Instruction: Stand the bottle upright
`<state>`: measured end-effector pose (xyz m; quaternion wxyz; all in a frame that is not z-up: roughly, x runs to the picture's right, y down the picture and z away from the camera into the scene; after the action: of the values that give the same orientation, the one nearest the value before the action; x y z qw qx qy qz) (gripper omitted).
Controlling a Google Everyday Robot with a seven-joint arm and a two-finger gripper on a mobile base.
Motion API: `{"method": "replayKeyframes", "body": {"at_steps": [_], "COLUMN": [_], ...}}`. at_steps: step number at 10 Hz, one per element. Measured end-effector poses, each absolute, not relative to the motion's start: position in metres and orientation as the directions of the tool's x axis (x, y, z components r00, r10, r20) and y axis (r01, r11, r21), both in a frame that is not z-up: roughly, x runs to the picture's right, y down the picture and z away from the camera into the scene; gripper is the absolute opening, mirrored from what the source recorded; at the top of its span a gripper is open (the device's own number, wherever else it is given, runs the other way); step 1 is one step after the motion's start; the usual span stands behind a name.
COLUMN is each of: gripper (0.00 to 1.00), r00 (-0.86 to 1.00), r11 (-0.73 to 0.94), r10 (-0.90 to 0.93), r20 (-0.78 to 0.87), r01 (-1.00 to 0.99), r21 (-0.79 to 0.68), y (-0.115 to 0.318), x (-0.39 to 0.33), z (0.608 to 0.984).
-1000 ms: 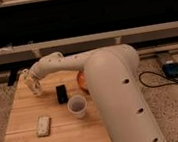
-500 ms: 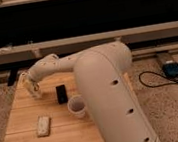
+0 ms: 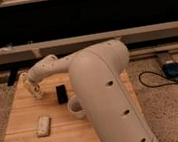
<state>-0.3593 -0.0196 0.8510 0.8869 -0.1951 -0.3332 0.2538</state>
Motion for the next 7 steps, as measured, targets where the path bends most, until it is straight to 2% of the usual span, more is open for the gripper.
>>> {"method": "replayKeyframes", "body": {"at_steps": [1,7], "gripper": [0.8,0.8], "r00": [0.65,0.649], "r11": [0.795,0.796], "r10": [0.58,0.581], "r20": [0.49,0.49], "r01": [-0.324,-0.331], "r21": [-0.512,-0.506], "y": [-0.0203,-0.0241], "x": [-0.3571,-0.3525], "z": [0.8518,0.8508]}}
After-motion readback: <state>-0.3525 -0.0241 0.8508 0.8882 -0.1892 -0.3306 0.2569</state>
